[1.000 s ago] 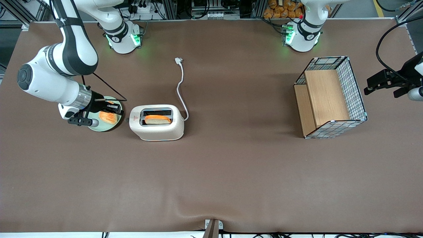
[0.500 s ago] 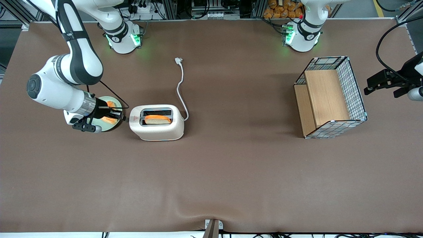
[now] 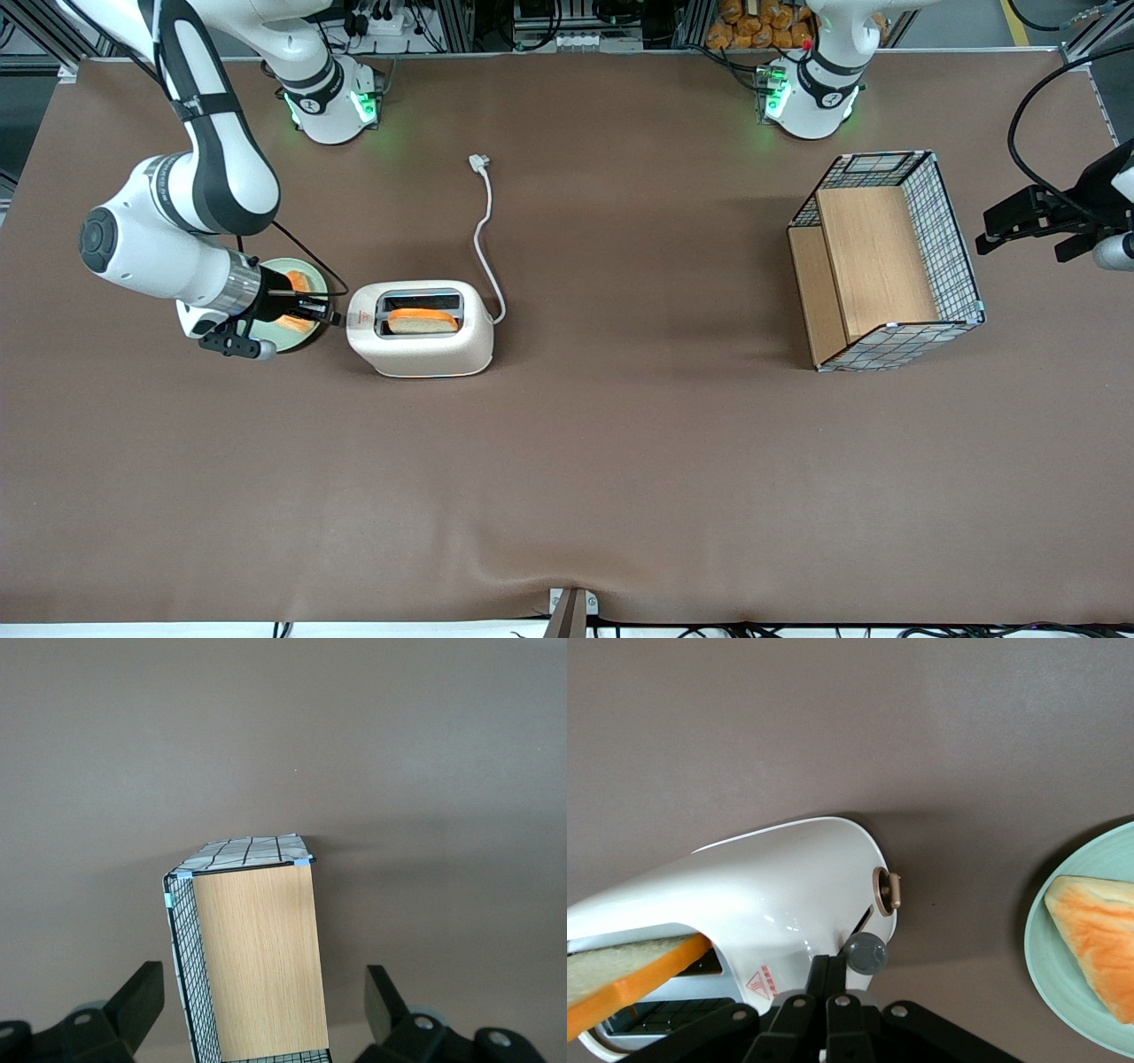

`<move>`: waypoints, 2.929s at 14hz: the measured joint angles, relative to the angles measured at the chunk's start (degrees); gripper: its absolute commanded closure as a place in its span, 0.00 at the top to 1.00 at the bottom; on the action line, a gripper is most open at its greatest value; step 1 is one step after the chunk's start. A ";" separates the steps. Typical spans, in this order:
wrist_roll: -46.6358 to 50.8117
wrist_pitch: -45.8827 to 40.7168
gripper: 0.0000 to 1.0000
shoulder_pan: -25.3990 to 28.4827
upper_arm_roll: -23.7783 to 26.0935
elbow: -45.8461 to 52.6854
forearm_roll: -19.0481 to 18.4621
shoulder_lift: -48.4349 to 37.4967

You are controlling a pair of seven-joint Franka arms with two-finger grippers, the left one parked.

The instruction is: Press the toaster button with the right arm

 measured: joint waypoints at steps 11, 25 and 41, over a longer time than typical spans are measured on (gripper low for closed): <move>0.00 0.03 0.00 -0.03 -0.10 -0.01 0.04 1.56; -4.10 0.34 0.00 -1.31 -0.45 -0.02 5.15 4.46; -12.16 1.14 0.00 -2.74 -0.63 -0.27 11.72 7.74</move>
